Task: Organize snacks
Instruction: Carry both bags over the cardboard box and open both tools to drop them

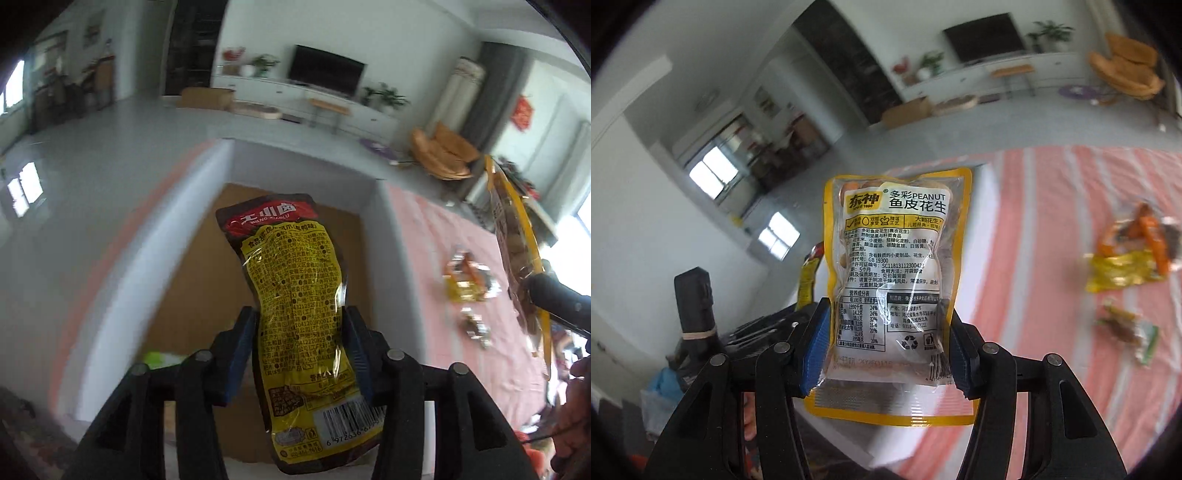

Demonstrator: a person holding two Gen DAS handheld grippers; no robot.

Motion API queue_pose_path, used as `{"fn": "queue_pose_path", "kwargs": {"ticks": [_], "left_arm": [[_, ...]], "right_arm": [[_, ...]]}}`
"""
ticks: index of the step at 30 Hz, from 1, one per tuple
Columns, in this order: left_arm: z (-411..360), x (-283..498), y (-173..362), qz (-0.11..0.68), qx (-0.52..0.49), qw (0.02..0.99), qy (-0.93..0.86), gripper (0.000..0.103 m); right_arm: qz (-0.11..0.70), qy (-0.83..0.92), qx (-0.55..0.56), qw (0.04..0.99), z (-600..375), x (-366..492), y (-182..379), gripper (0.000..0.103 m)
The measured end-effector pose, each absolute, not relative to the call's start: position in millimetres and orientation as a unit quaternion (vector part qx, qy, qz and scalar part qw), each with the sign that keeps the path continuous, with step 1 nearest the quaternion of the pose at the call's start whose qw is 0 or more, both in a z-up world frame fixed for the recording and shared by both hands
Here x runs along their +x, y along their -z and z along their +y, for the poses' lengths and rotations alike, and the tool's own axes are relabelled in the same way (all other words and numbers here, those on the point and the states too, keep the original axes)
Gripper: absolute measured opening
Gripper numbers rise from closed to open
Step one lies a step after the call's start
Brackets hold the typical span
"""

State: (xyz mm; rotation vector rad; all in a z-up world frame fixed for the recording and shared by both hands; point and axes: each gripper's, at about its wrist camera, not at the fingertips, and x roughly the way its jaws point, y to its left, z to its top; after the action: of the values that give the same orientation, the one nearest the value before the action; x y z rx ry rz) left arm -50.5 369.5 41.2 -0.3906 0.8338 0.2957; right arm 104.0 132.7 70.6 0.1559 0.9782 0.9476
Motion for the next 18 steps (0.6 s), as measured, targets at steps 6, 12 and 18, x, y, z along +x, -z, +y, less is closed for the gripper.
{"fn": "queue_pose_path", "kwargs": {"ticks": [6, 12, 18], "left_arm": [[387, -65, -12, 0.414, -0.191, 0.866, -0.203, 0.08], [337, -34, -26, 0.372, -0.193, 0.901, -0.115, 0.08], [210, 14, -43, 0.377, -0.171, 0.908, 0.071, 0.09]], "right_arm": [[0.462, -0.454, 0.03, 0.761, 190, 91, -31, 0.088], [0.435, -0.342, 0.041, 0.832, 89, 113, 6, 0.088], [0.467, -0.14, 0.037, 0.873, -65, 138, 76, 0.088]]}}
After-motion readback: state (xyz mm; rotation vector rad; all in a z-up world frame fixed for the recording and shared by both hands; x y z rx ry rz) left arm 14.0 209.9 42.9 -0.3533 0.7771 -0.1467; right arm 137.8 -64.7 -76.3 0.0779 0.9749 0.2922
